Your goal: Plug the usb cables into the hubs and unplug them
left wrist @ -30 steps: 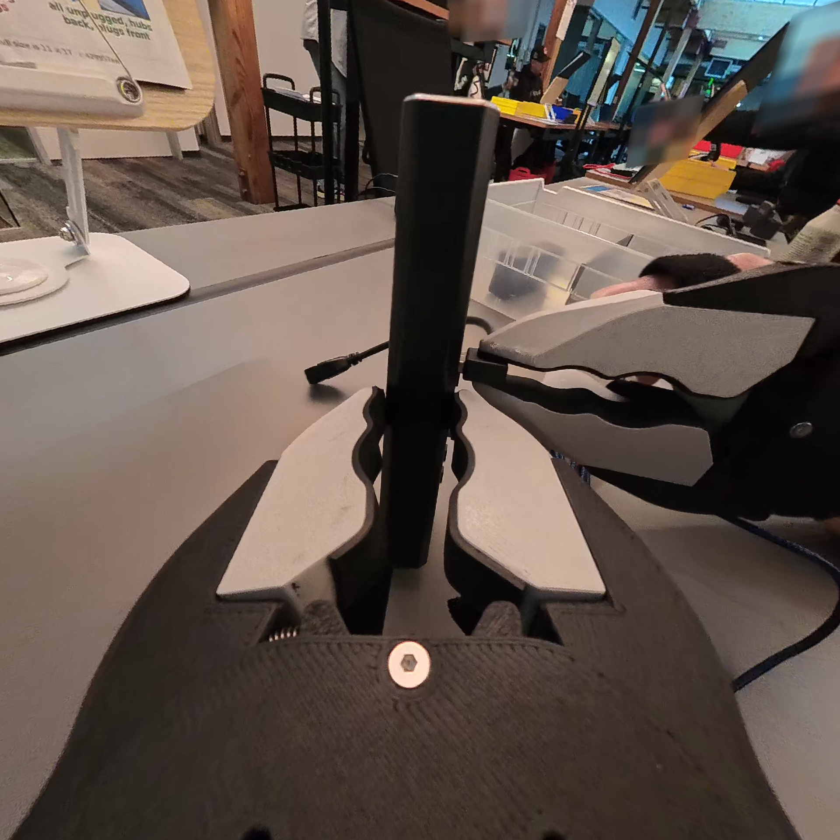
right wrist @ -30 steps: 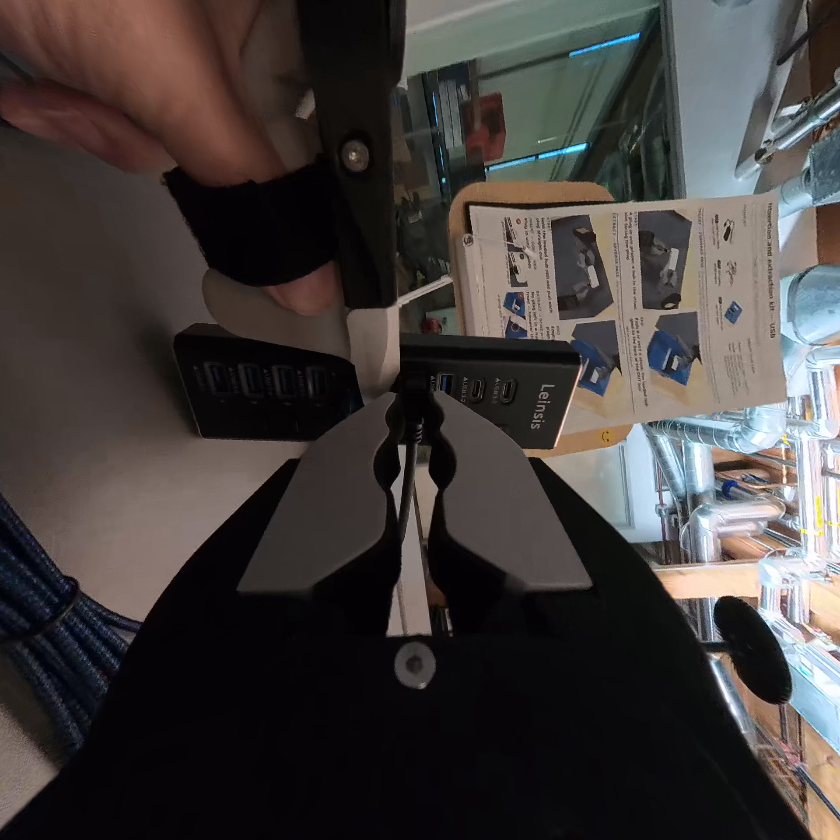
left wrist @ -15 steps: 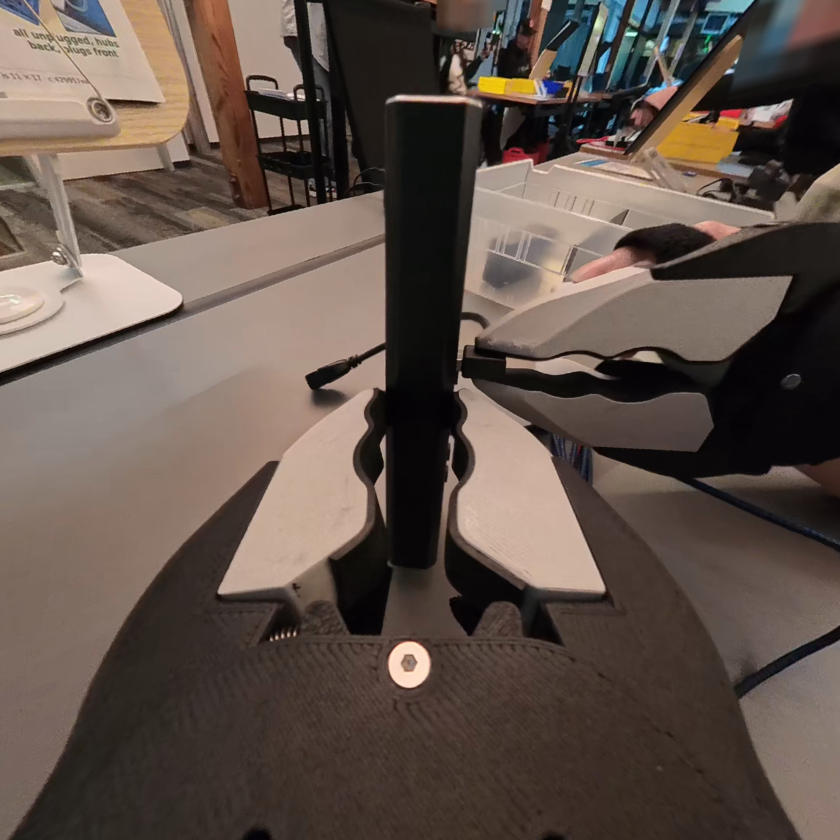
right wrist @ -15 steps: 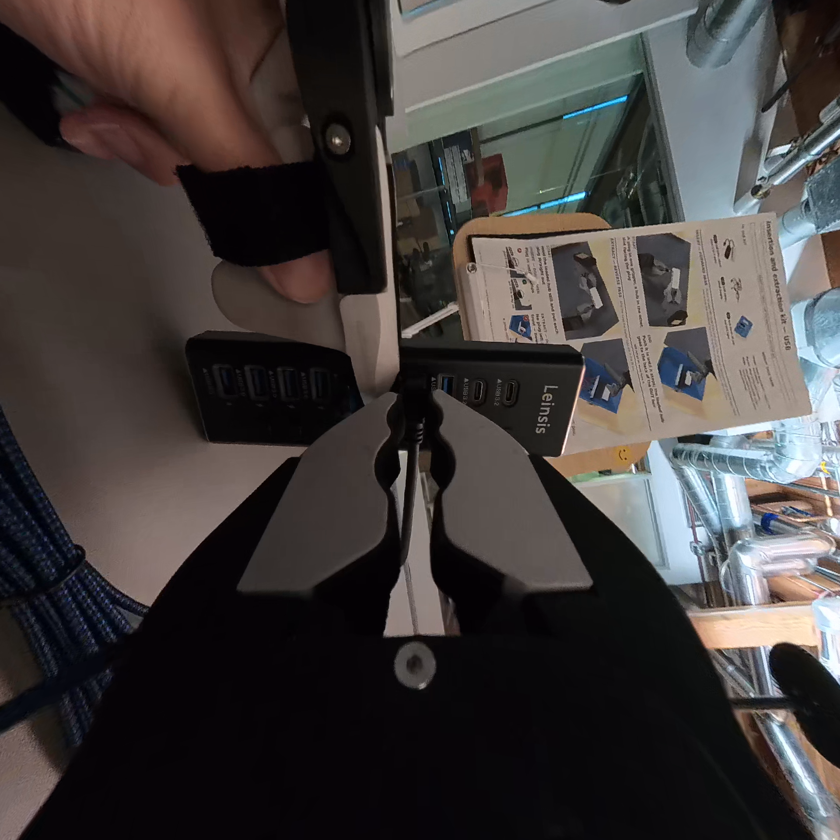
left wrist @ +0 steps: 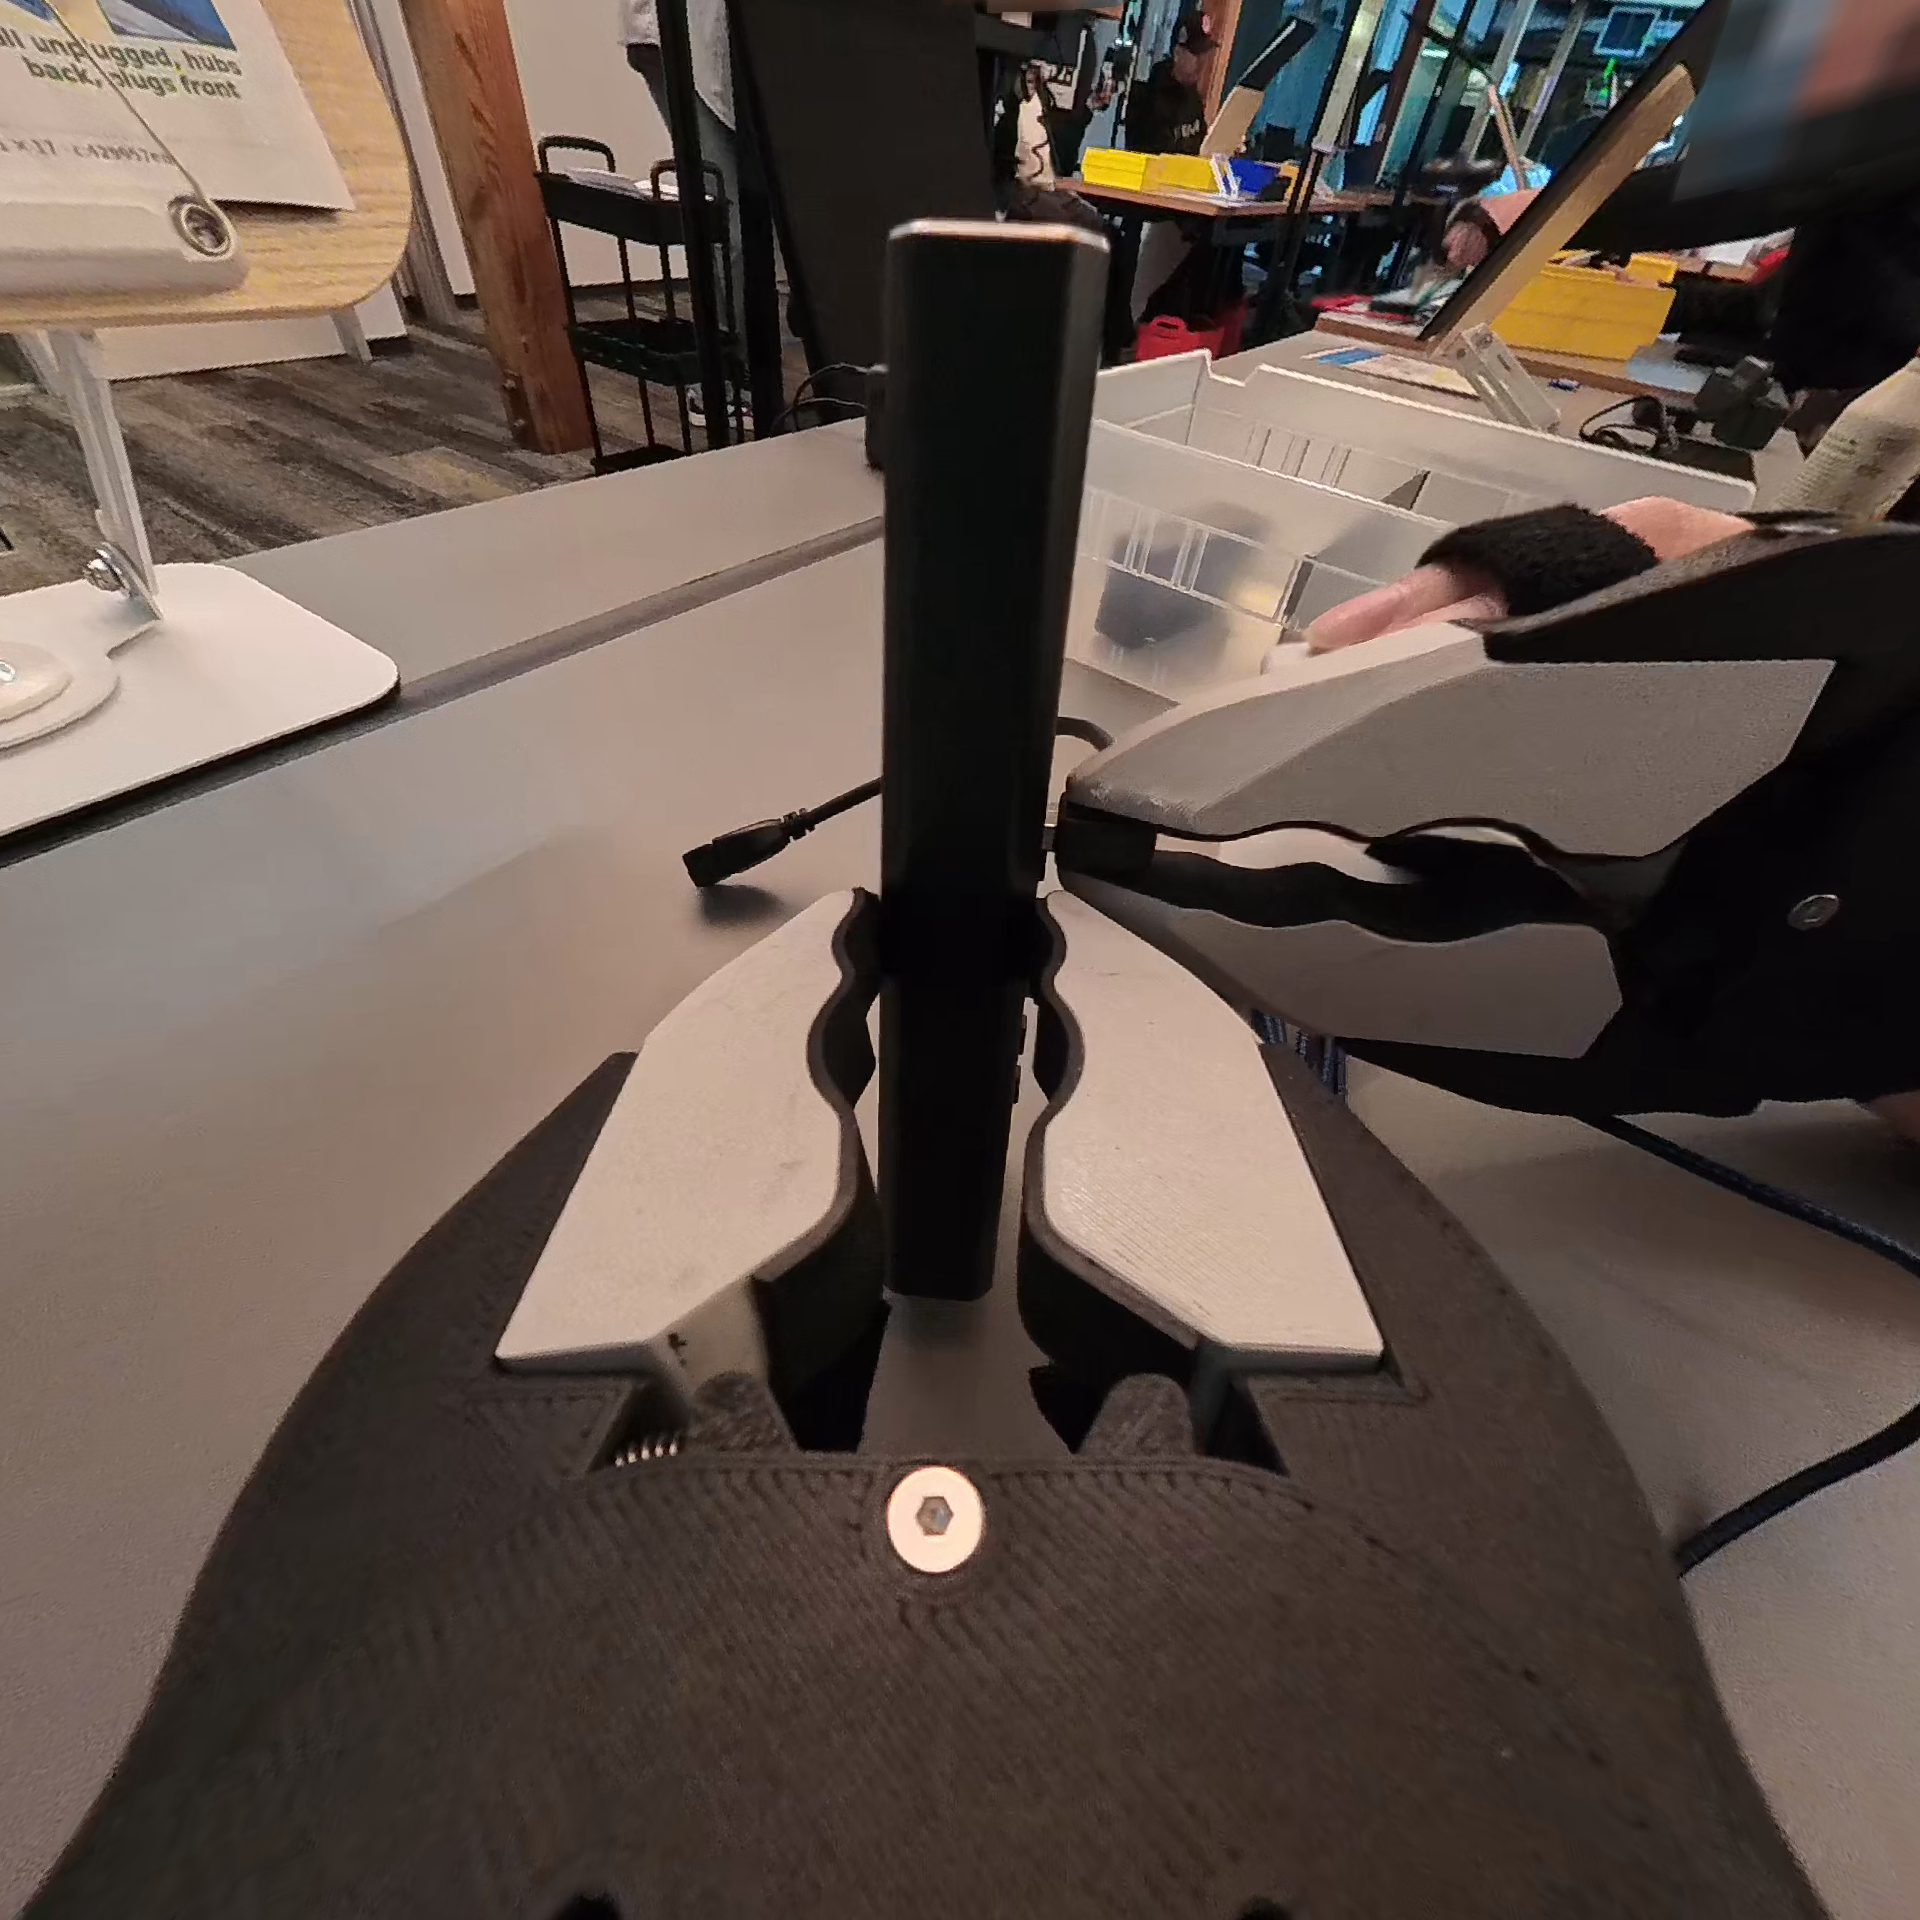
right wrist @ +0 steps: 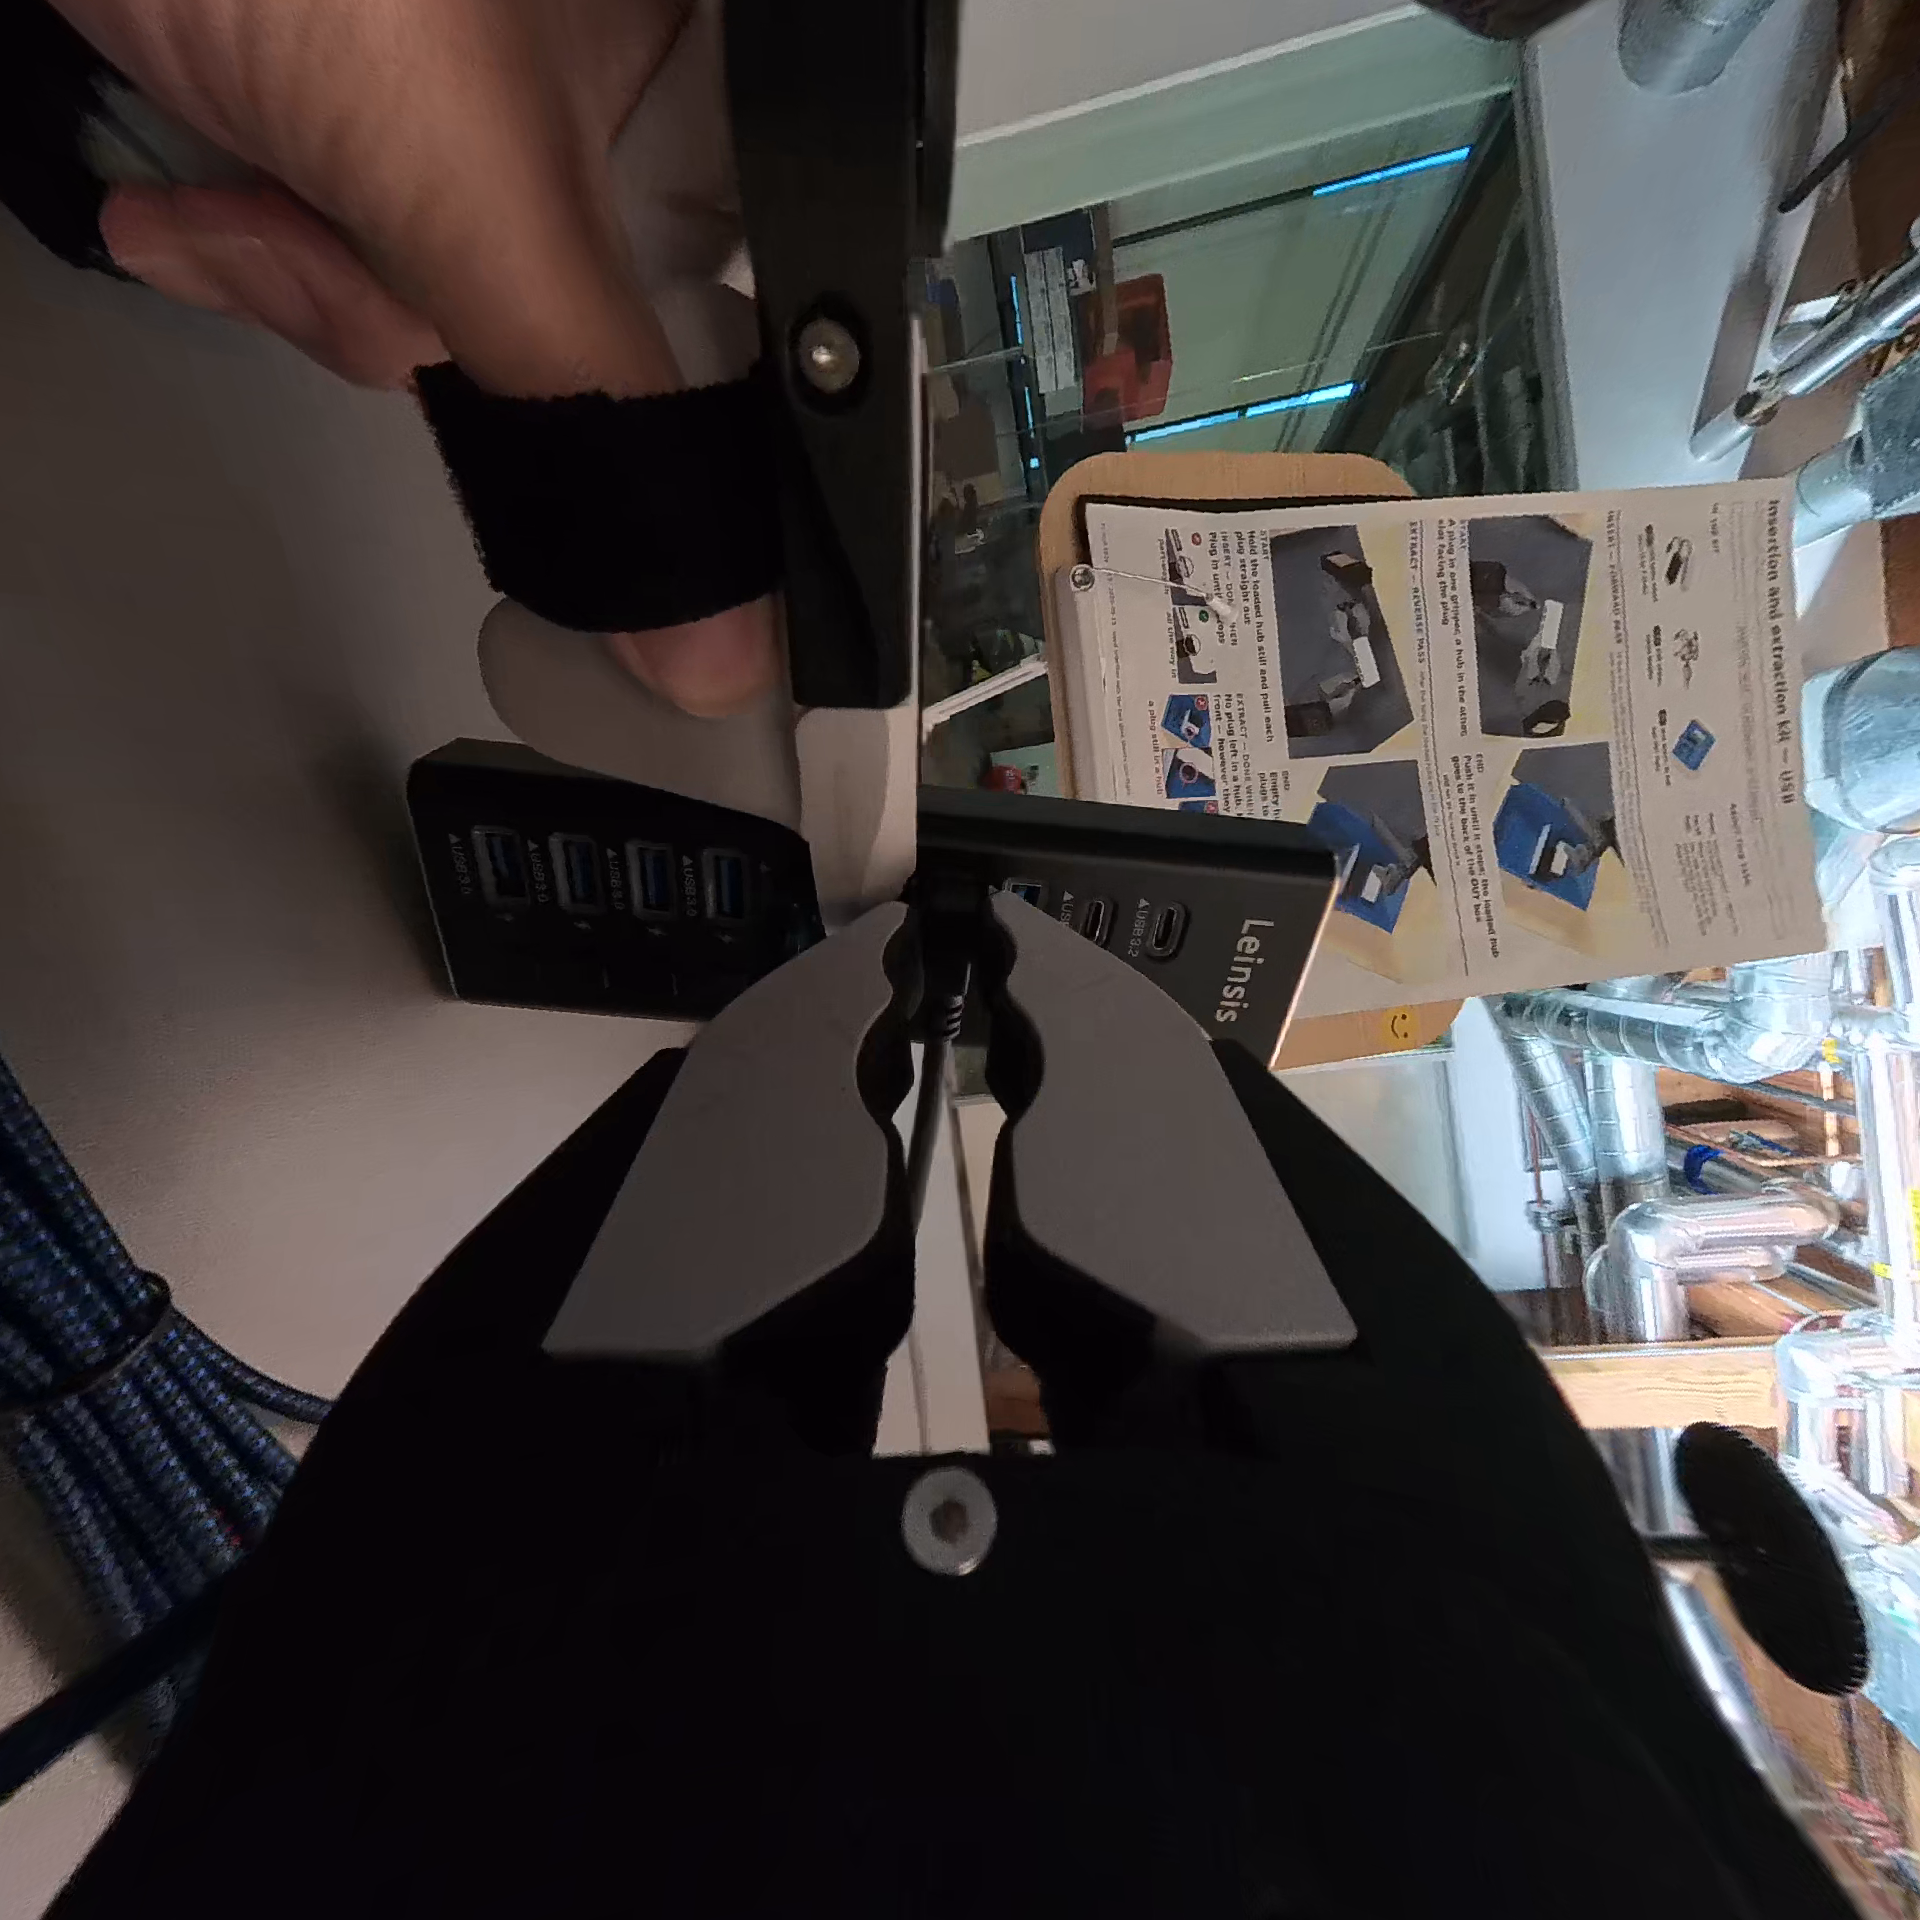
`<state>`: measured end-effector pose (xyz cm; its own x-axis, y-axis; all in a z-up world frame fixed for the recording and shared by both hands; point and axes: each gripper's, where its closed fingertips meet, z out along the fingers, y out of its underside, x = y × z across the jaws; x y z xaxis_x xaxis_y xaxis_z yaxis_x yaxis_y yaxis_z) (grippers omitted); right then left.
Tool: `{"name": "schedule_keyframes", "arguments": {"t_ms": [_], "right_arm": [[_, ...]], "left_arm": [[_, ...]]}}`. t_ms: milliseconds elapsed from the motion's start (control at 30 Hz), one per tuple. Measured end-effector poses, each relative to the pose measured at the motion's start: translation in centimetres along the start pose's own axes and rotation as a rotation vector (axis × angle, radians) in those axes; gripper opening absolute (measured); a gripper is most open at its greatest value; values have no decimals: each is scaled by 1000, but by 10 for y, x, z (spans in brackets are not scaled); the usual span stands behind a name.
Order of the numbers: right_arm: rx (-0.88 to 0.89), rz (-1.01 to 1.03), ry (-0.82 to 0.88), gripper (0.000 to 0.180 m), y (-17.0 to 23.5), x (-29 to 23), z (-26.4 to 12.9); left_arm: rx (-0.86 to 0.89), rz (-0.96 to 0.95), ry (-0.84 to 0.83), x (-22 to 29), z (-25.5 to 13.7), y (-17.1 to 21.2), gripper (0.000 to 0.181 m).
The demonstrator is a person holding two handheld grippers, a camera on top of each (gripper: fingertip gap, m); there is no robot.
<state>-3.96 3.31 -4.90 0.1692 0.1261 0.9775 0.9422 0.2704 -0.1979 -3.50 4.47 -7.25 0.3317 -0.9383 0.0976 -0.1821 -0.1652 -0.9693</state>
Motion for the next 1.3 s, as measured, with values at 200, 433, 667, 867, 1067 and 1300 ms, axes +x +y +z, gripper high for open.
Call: {"name": "schedule_keyframes", "arguments": {"t_ms": [200,433,667,867,1067,1300], "right_arm": [[9,36,-3,9,2,1,1],[-12,52,1,9,4,1,4],[23,64,-28,9,5,1,-2],[-63,0,31,9,5,1,1],[10,61,-24,9,4,0,-3],[-80,37,31,9,8,2,1]], "left_arm": [[12,7,-16,-2,2,-1,26],[40,-43,-28,-4,4,-1,27],[22,-7,2,2,6,0,27],[25,-53,-9,-2,5,0,27],[18,-17,12,2,6,1,27],[24,-68,5,-1,8,0,28]]}}
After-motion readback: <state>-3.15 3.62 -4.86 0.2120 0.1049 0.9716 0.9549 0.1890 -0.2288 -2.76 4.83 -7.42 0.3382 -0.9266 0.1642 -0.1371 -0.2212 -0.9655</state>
